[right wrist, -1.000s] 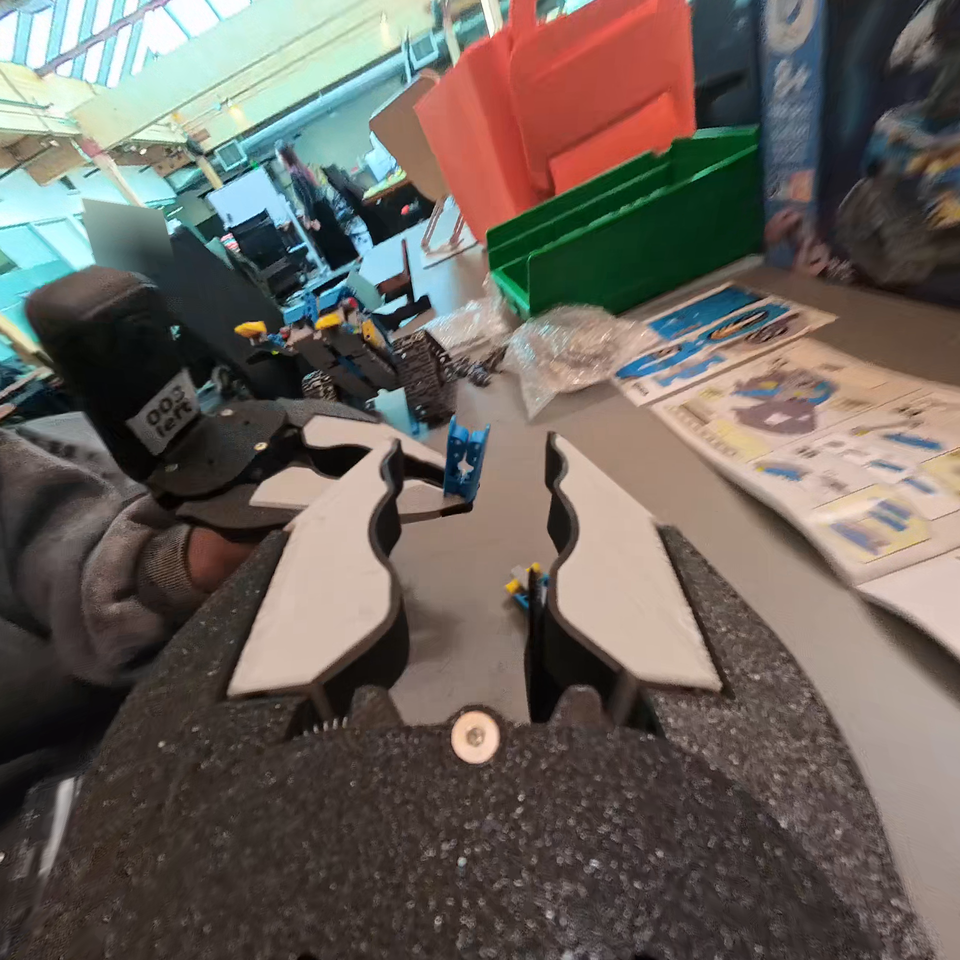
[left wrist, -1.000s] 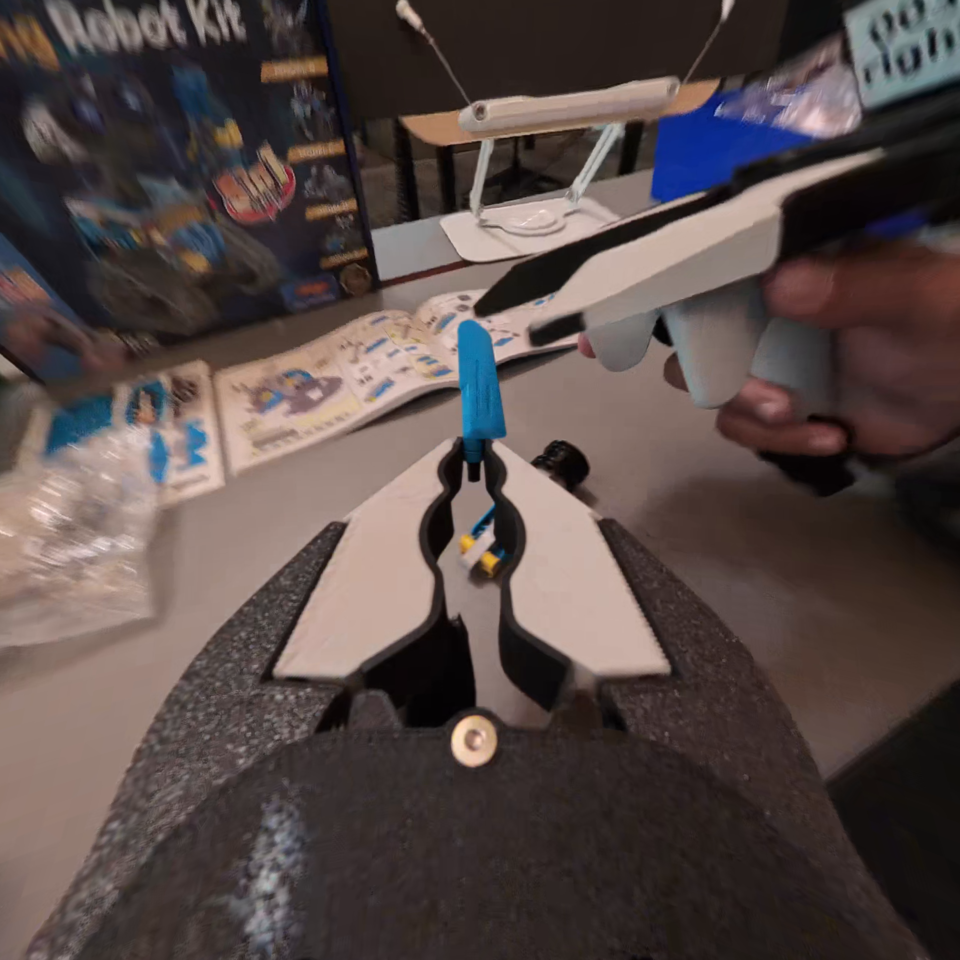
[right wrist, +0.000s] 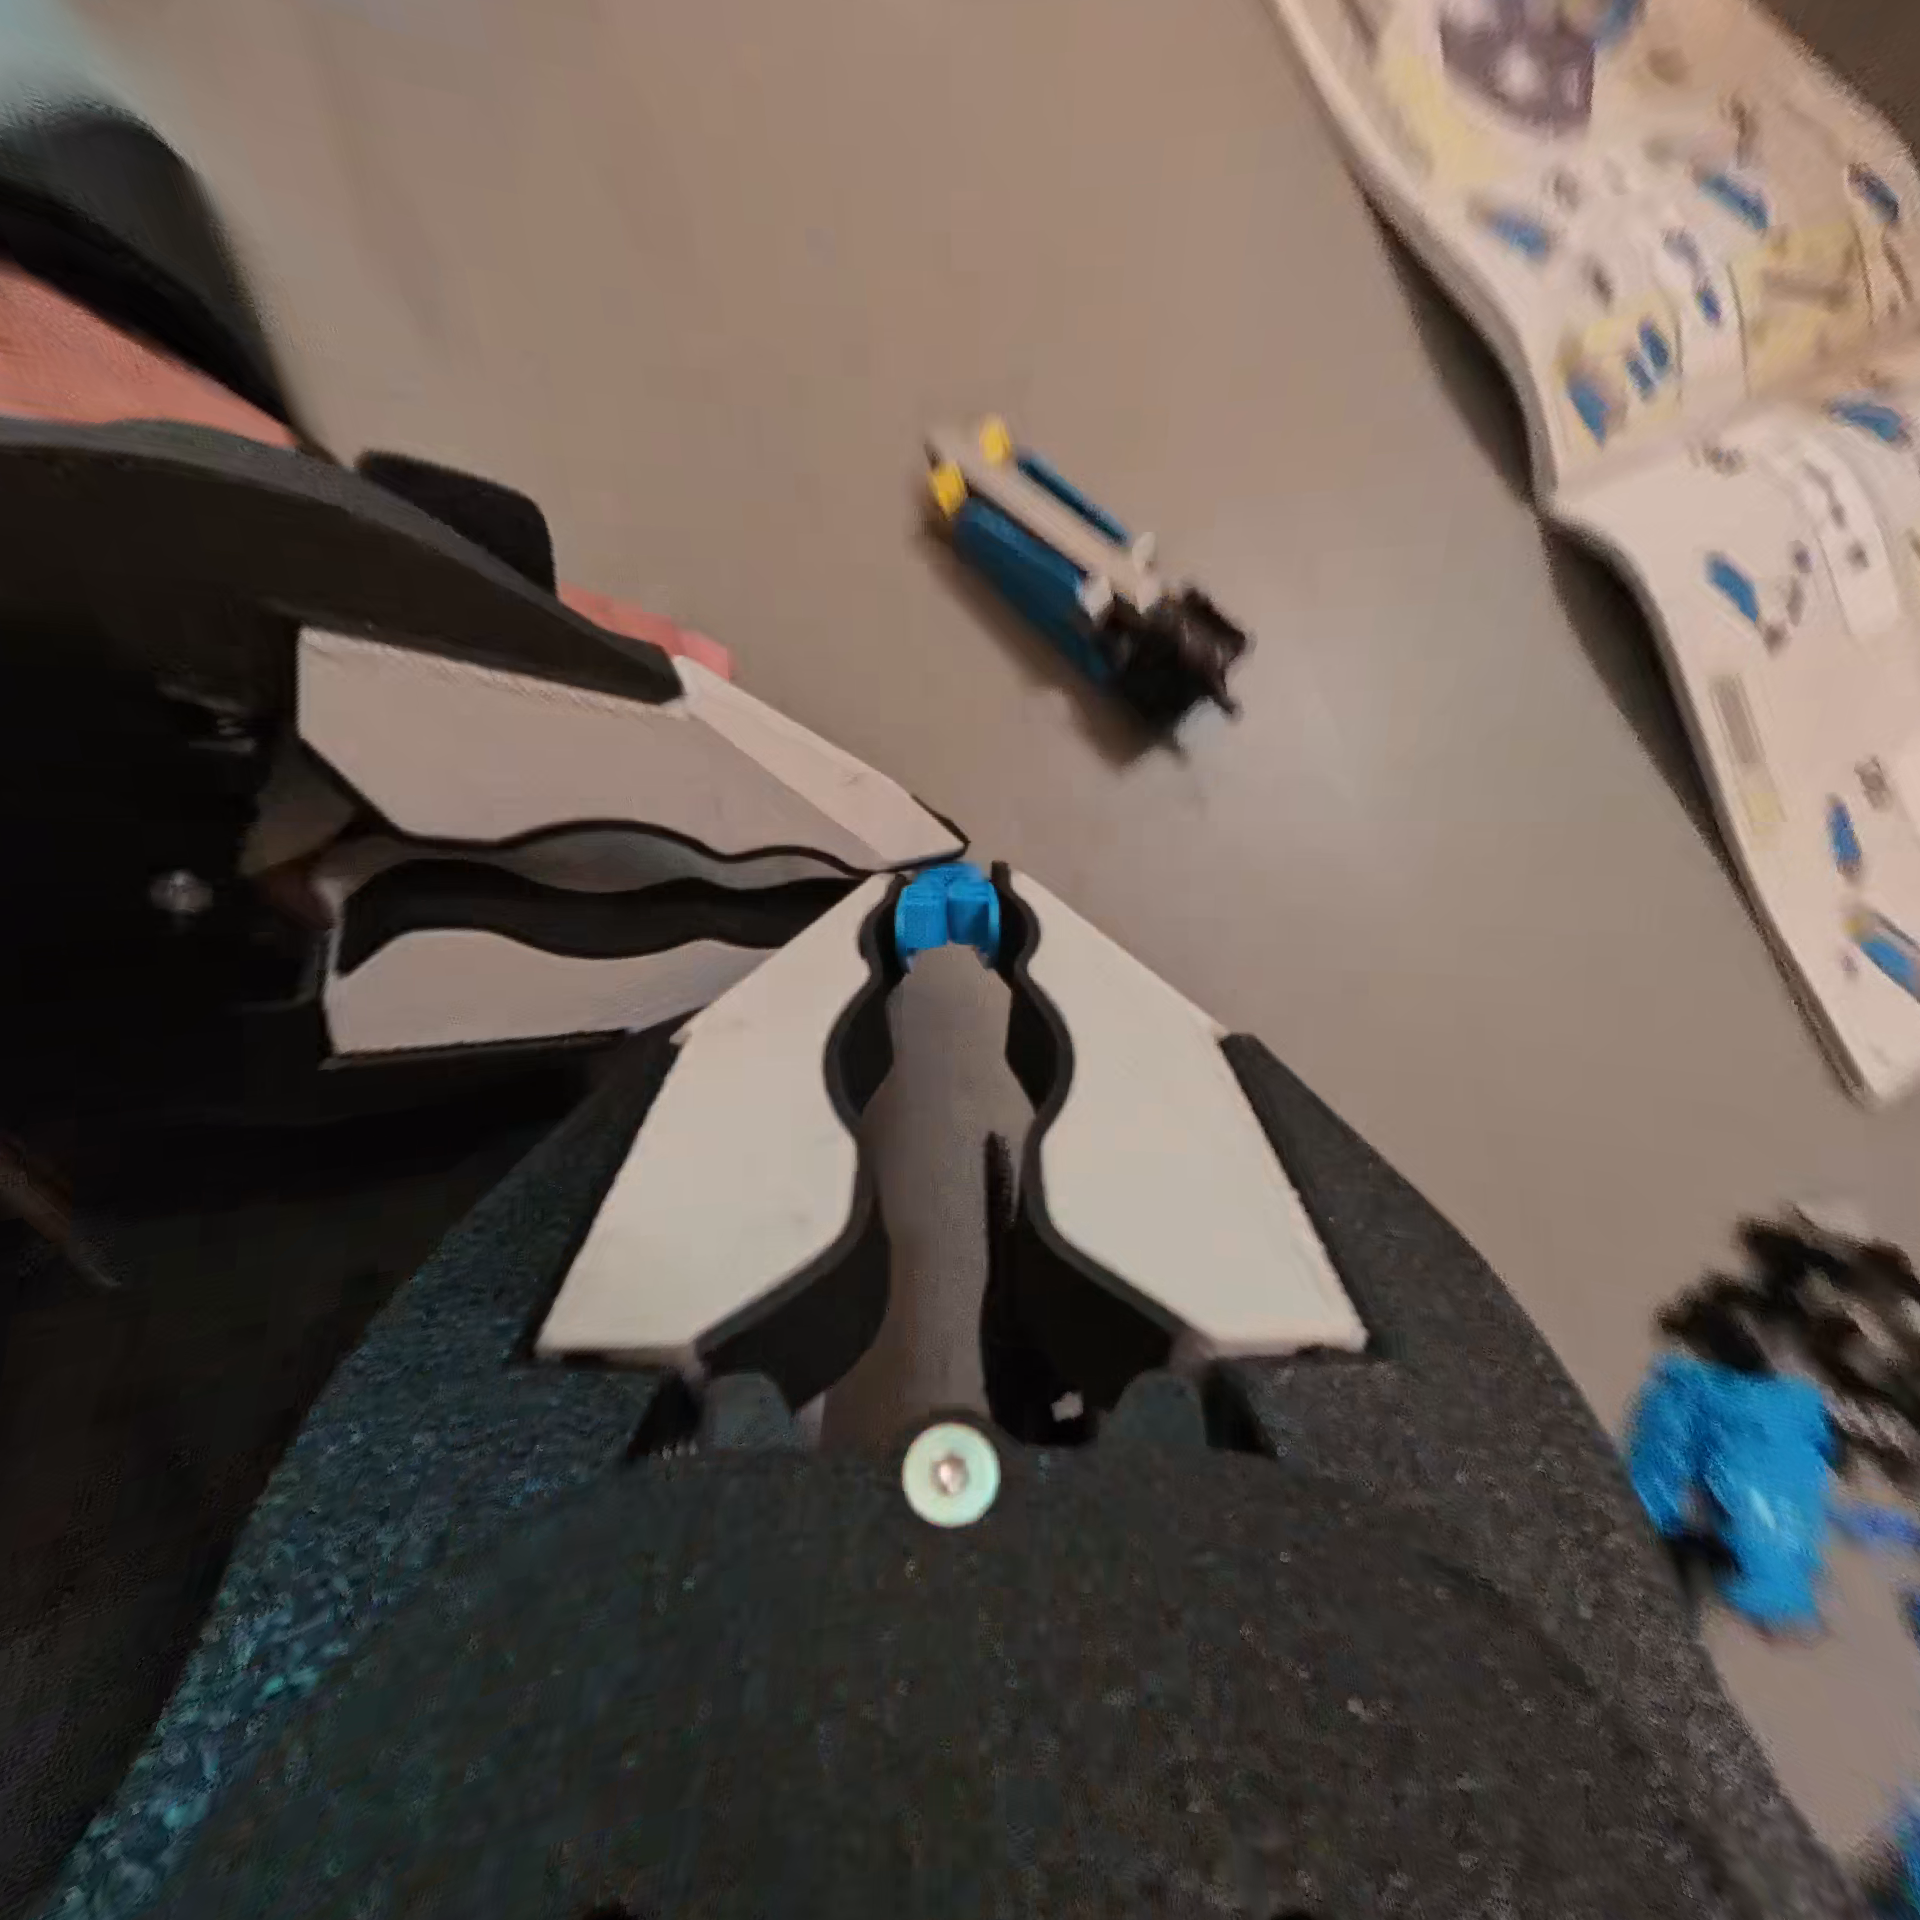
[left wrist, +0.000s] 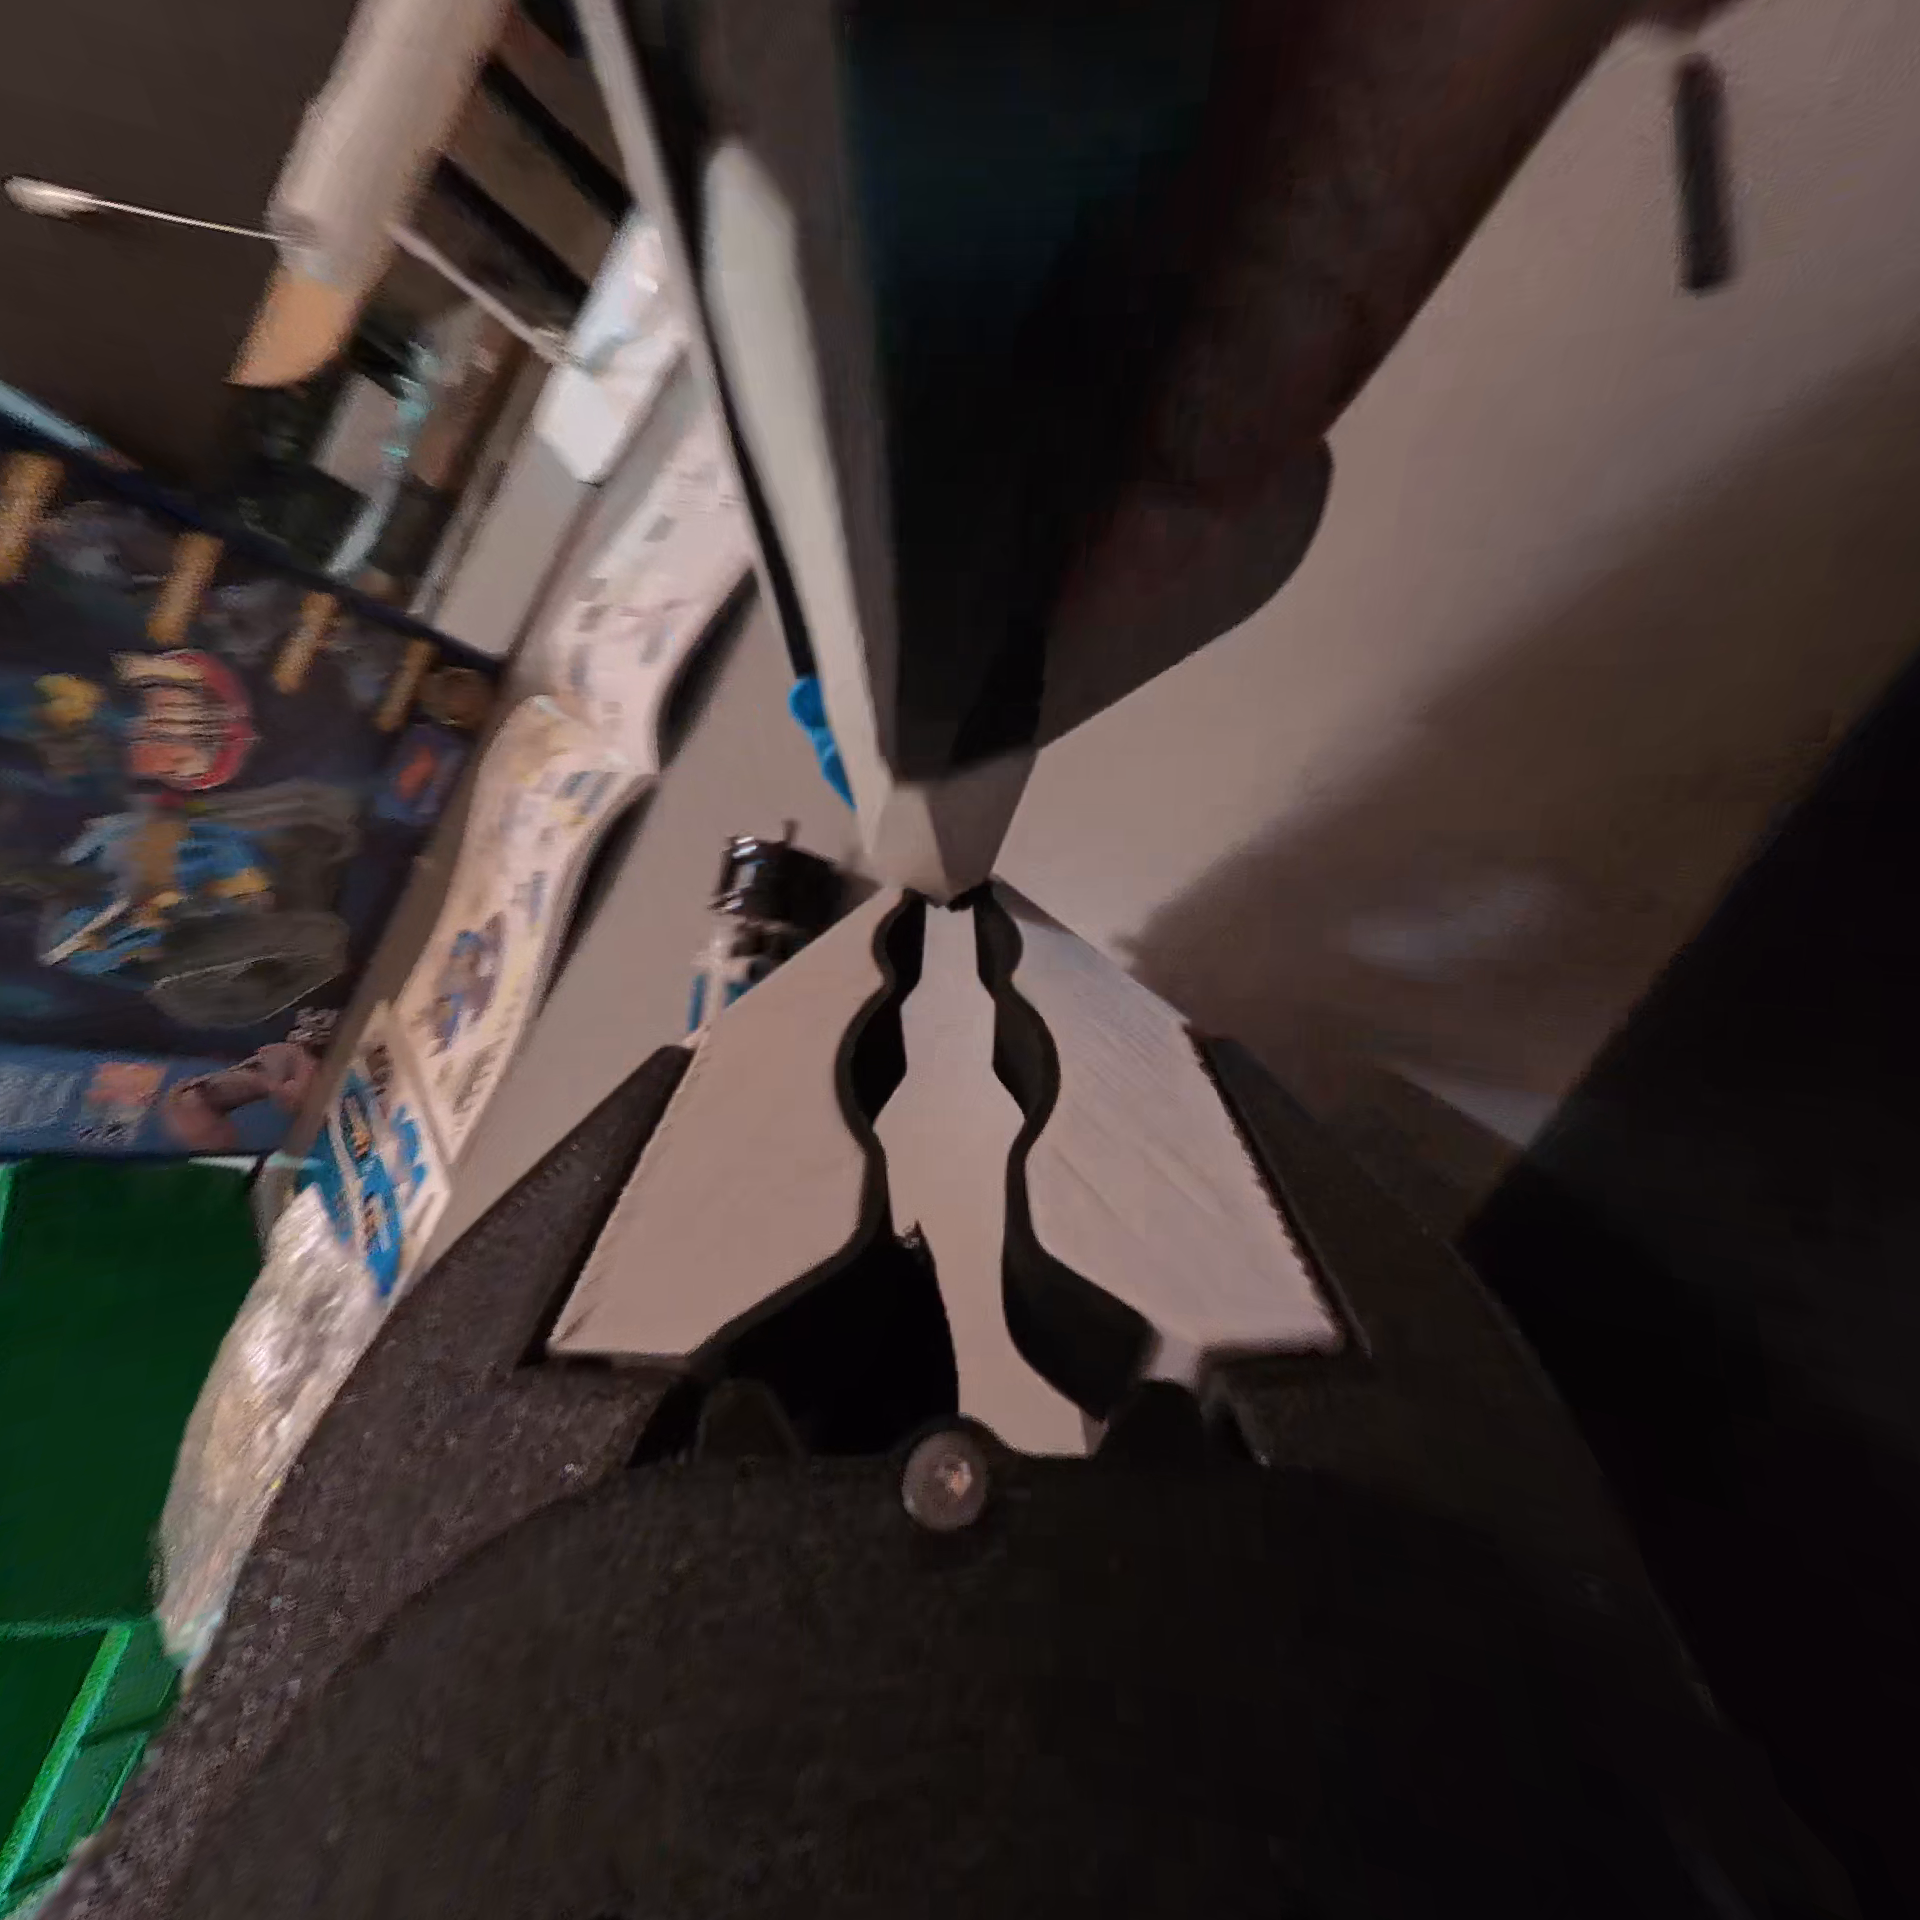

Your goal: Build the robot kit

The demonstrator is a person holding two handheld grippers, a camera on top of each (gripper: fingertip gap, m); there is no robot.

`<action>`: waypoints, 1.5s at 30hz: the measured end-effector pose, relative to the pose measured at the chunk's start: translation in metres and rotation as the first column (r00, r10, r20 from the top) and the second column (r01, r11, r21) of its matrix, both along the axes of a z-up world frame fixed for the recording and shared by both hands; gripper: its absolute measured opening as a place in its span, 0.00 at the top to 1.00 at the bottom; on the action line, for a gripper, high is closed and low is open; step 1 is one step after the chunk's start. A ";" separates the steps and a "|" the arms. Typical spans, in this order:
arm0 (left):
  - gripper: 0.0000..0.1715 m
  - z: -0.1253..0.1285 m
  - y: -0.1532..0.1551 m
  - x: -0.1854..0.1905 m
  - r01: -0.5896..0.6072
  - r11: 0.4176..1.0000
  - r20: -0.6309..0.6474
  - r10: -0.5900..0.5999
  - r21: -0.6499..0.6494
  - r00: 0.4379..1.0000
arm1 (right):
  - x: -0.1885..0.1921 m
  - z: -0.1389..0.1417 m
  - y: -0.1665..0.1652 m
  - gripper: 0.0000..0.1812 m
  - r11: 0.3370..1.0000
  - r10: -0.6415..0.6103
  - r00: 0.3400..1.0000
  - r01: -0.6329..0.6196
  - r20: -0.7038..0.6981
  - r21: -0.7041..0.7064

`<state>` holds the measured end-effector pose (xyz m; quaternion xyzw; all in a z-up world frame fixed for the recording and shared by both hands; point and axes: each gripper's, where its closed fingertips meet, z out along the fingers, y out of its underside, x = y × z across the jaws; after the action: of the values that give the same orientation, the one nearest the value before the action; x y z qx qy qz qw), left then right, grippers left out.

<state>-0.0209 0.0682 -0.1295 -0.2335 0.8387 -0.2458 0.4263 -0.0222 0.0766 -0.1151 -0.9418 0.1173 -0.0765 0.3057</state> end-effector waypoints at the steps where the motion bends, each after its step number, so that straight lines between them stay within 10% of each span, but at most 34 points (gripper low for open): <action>1: 0.95 -0.007 -0.008 0.000 0.012 1.000 -0.035 -0.011 0.021 0.999 | 0.001 -0.007 -0.010 0.92 0.997 -0.023 0.999 0.025 0.029 -0.075; 11: 0.96 -0.031 -0.035 0.001 0.093 0.984 -0.258 -0.131 -0.155 0.957 | 0.005 -0.036 -0.041 0.92 0.951 -0.195 0.955 0.128 -0.225 -0.281; 31: 0.97 -0.032 -0.038 0.002 0.119 0.977 -0.250 -0.162 -0.179 0.955 | 0.004 -0.038 -0.041 0.92 0.941 -0.209 0.944 0.123 -0.255 -0.315; 40: 0.97 -0.031 -0.037 0.004 0.113 0.974 -0.245 -0.160 -0.194 0.956 | 0.006 -0.038 -0.041 0.92 0.963 -0.207 0.929 0.138 -0.307 -0.232; 45: 0.90 -0.006 -0.019 0.011 0.063 0.966 -0.125 -0.097 -0.251 0.987 | 0.019 -0.007 -0.039 0.92 0.970 -0.121 0.882 0.202 -0.455 0.133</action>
<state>-0.0095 0.0488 -0.1356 -0.2666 0.8377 -0.3484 0.3254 -0.0034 0.0380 -0.1223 -0.8903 0.2685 0.1257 0.3456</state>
